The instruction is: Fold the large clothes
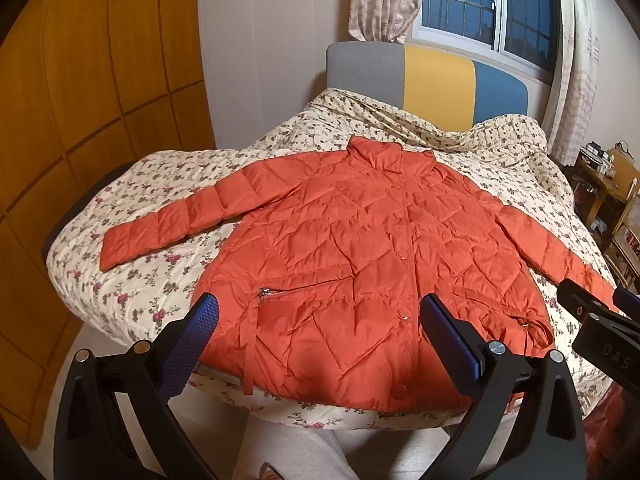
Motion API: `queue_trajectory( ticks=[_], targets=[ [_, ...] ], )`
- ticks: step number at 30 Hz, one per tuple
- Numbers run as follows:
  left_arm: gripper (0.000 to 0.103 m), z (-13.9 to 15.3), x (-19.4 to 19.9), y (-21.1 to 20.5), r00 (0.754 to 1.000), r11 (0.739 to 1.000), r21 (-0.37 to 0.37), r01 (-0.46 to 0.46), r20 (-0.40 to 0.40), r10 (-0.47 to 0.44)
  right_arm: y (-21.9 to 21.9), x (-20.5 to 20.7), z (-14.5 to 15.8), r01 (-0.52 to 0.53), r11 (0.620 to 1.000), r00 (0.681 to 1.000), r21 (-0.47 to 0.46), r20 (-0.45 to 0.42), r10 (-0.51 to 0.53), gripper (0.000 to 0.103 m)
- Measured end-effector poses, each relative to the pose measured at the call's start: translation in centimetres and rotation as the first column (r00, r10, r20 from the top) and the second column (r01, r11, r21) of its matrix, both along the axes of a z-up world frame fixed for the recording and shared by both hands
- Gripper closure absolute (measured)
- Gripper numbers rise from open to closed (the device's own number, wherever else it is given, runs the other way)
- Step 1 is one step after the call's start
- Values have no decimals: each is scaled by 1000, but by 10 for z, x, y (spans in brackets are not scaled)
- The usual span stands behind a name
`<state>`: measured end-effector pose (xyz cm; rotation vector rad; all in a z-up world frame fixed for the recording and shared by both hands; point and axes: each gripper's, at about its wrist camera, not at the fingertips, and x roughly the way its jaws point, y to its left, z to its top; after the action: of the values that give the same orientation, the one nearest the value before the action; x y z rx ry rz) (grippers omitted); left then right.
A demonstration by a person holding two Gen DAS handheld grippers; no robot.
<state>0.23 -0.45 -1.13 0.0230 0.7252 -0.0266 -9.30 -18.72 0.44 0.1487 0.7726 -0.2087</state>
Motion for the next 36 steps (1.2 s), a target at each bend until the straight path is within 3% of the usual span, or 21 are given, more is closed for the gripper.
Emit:
queue_trajectory(
  ticks=[24,28,31,34,36],
  targets=[
    [3,-10,13,0,999,1000,-7,7,-50,-7,-3,13,-12,5,1000,999,-13,-36,-5,2],
    [3,-16,20,2,997,999,-33,11,-77,-14,-9,22,-19,16,1000,999,-16,-49,-17,2],
    [3,-23,31,8,994,995,-95,26,-101,-35,-17,32,-27,19,1000,999,-15,-33,-20,2],
    [3,-34,43,13,994,991,-135,18,-109,-33,-31,46,-42,-45,999,999,27,20,44,2],
    [3,-44,54,13,994,995,-100,2,-108,-13,-40,56,-55,-96,994,995,59,45,93,2]
  ],
)
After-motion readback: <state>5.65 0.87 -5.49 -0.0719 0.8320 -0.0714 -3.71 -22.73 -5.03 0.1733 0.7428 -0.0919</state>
